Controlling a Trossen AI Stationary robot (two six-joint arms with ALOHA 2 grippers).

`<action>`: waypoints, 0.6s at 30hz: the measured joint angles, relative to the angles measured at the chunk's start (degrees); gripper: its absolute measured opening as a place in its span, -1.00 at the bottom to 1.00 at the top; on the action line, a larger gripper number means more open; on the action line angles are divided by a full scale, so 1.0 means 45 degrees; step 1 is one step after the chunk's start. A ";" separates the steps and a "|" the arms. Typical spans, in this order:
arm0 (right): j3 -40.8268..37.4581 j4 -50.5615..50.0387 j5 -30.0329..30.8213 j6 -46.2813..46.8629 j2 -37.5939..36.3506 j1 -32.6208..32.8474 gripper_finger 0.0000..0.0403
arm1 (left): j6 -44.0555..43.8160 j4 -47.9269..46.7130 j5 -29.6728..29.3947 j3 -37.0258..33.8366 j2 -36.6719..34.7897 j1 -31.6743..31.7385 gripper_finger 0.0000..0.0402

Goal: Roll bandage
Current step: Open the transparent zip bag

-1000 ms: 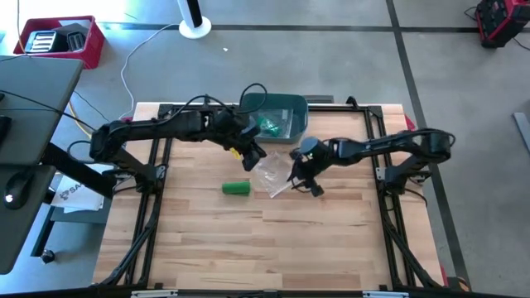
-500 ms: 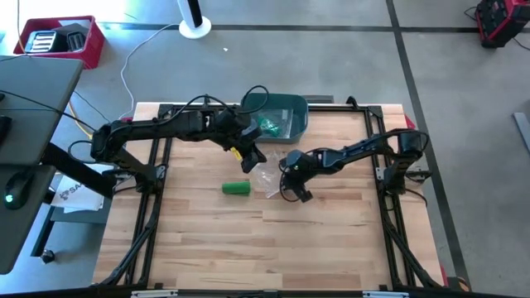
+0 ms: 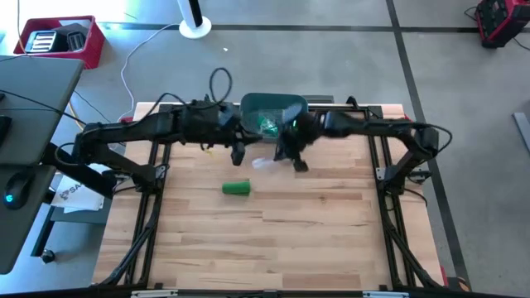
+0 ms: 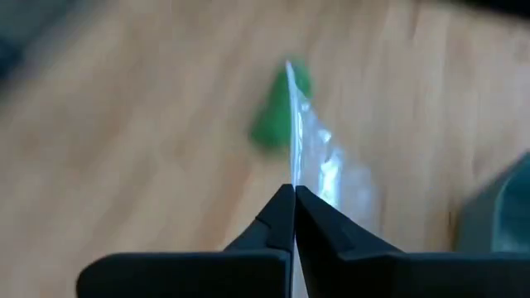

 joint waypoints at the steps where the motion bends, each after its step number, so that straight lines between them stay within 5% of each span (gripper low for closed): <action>1: 0.0486 -0.0118 -0.0775 0.0480 -0.0117 -0.0281 -1.00 | 0.0160 0.0073 -0.0362 0.0000 -0.0143 -0.0040 -0.95; 7: 0.2749 -0.0282 -0.3888 0.3464 -0.0220 -0.1355 -1.00 | 0.1469 0.0312 -0.1523 0.0010 -0.0513 -0.0094 -0.85; 13: 0.4127 -0.0491 -0.4081 0.4146 -0.0217 -0.1103 -1.00 | -0.0248 0.0070 -0.1321 0.0010 -0.0258 0.0369 -0.63; 18: 0.4655 -0.0527 -0.3697 0.4166 -0.0219 -0.0650 -1.00 | -0.0857 -0.0551 0.0263 0.0010 0.0207 0.0986 -0.49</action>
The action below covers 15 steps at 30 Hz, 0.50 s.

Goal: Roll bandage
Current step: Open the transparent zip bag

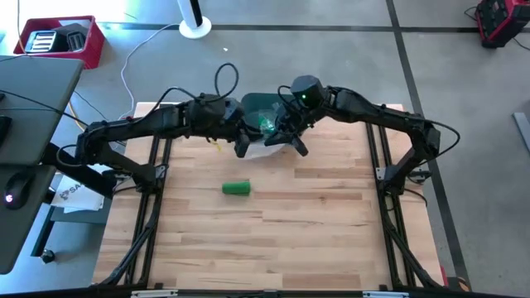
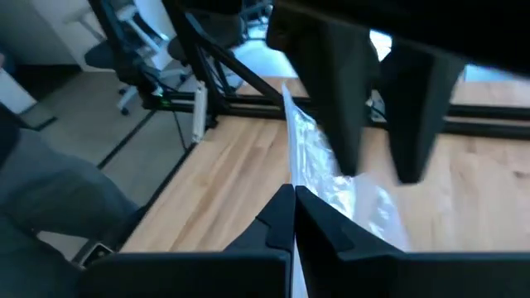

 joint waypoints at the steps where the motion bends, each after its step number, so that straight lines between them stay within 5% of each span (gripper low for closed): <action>1: 0.0019 -0.0049 0.0218 0.0029 0.0002 0.0068 -1.00 | 0.0000 0.0023 0.0522 0.0000 0.0094 0.0098 -0.48; 6: 0.0024 -0.0538 0.0818 0.0026 0.0002 0.0200 -1.00 | -0.0253 0.0035 0.2330 0.0000 0.0622 0.0348 -0.47; 15: 0.0029 -0.2192 0.1183 -0.0294 0.0012 0.0158 -1.00 | -0.0321 -0.0485 0.2530 0.0000 0.0820 0.0327 -0.47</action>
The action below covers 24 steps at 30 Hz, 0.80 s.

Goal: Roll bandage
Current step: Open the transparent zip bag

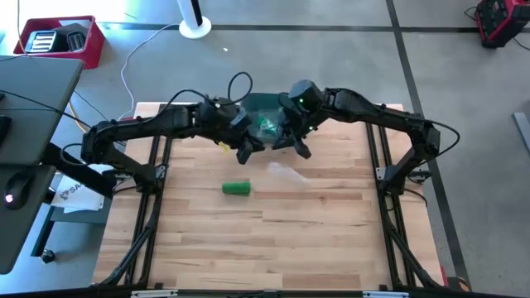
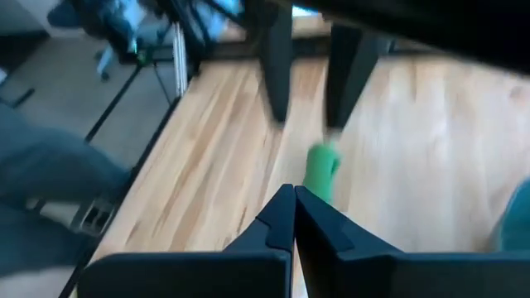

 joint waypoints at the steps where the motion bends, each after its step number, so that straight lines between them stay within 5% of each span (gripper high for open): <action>1: -0.0007 -0.0482 0.0008 -0.0174 0.0000 0.0011 -1.00 | -0.0005 -0.0352 0.0000 0.0000 0.0005 -0.0003 -0.47; 6: -0.1632 -0.3125 -0.0286 -0.1611 -0.0139 0.0179 -1.00 | 0.0097 -0.2220 -0.0123 -0.0022 0.0015 -0.0097 -0.47; 12: -0.5979 -0.3708 -0.1477 -0.1279 -0.1863 -0.0093 -1.00 | -0.0616 -0.2612 -0.0163 -0.0581 0.0015 -0.0479 -0.47; 18: -1.0337 -0.1976 -0.1702 -0.0157 -0.4369 0.0319 -0.94 | -0.0893 -0.2025 -0.0156 -0.1207 0.0009 -0.0911 -0.47; 24: -1.3162 0.1409 -0.1494 0.0167 -0.5109 0.1959 -0.47 | -0.1072 -0.1120 -0.0124 -0.1624 0.0010 -0.0957 -0.47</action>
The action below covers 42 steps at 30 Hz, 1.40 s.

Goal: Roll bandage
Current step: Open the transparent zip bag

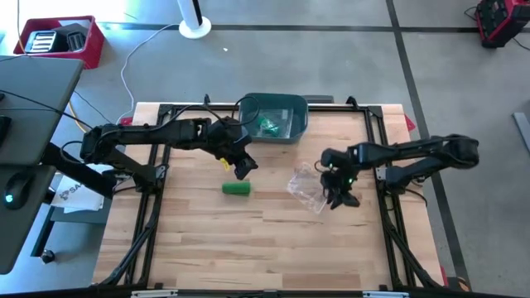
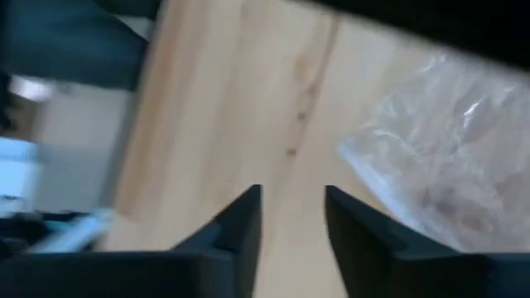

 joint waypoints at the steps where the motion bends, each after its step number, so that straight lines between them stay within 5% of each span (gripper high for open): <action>1: -0.0284 0.0594 0.0477 0.0019 0.0060 0.0301 -0.37 | -0.0085 0.0040 0.0030 -0.0024 0.0000 0.0005 -0.47; 5: -0.0818 0.2169 0.3396 -0.1191 0.0144 0.1464 -0.08 | -0.0162 0.0019 0.0127 -0.0037 0.0000 0.0000 -0.47; 8: -0.1205 0.2622 0.6324 -0.2293 0.0246 0.2141 -0.02 | -0.0157 0.0011 0.0328 -0.0037 -0.0002 0.0005 -0.47; 10: -0.1558 0.2750 0.6949 -0.2940 0.0460 0.2313 -0.05 | -0.0147 0.0031 0.0426 -0.0037 0.0000 0.0002 -0.47; 15: -0.2072 0.3288 0.6636 -0.3266 0.1391 0.2392 -0.32 | 0.0111 0.0115 0.0460 -0.0037 0.0000 0.0005 -0.47; 21: -0.0970 0.2681 0.6577 -0.2607 0.1739 0.2252 -0.94 | 0.0198 0.0647 0.0494 -0.0037 -0.0019 0.0005 -0.47; 26: 0.1441 0.0869 0.7346 -0.0788 0.1190 0.0801 -0.97 | 0.0479 0.1694 0.0344 0.0265 -0.0063 0.0015 -0.54; 33: 0.5257 0.0081 0.5071 0.0511 0.0317 -0.1868 -0.99 | 0.2593 0.3121 -0.0958 0.1284 -0.0068 0.0024 -0.69; 42: 0.7632 0.4603 0.4527 0.6256 0.0400 -0.3407 -1.00 | 0.2859 0.5176 -0.3555 0.1420 -0.0068 0.0024 -0.60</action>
